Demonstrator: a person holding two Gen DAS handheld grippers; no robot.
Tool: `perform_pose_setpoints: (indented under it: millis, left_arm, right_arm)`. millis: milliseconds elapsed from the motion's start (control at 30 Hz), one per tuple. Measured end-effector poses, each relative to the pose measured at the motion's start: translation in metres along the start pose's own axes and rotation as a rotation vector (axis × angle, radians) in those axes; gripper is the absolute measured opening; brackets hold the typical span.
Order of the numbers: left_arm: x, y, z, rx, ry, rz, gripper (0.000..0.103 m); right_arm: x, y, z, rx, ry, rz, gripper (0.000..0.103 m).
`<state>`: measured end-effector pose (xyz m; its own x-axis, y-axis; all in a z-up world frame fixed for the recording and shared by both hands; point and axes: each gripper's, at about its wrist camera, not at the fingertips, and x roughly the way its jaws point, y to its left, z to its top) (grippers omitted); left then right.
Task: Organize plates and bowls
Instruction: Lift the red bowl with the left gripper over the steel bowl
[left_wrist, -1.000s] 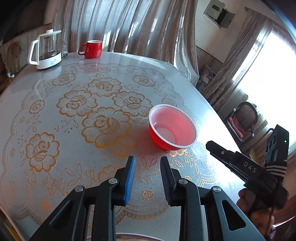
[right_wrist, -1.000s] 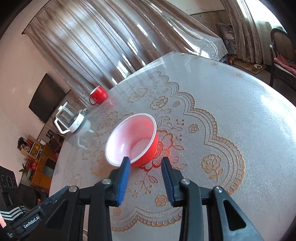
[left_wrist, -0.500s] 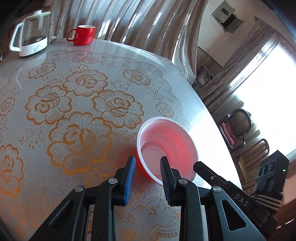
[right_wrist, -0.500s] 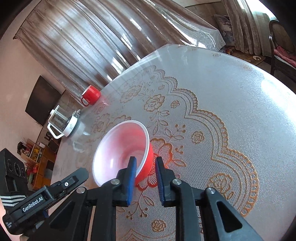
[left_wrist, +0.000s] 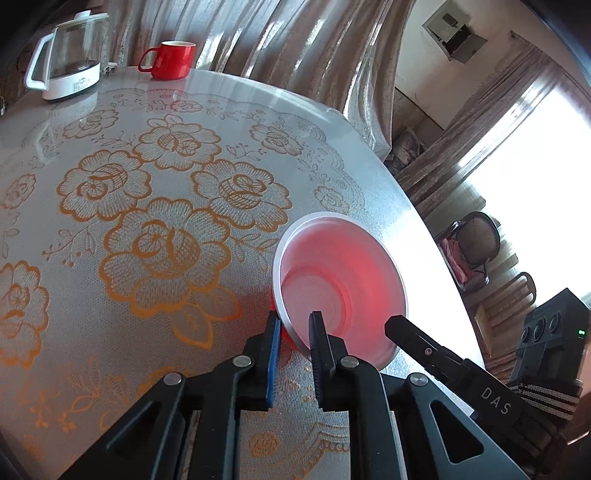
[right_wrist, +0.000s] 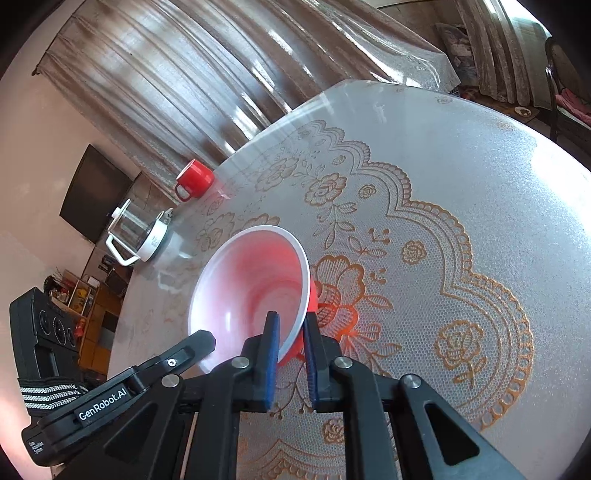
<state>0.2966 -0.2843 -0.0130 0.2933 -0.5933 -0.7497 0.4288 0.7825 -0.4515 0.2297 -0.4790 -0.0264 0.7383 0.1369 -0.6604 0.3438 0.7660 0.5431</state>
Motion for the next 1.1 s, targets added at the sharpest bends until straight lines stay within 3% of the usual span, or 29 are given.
perform_pose_setpoints:
  millis: [367, 1100]
  left_arm:
    - [-0.051, 0.011, -0.036, -0.005, -0.03, 0.06, 0.015]
    - [-0.149, 0.062, -0.108, -0.102, -0.142, 0.089, 0.015]
  right_arm:
    - [-0.009, 0.023, -0.035, -0.003, 0.049, 0.036, 0.012]
    - [-0.03, 0.102, -0.1, -0.133, 0.103, 0.123, 0.013]
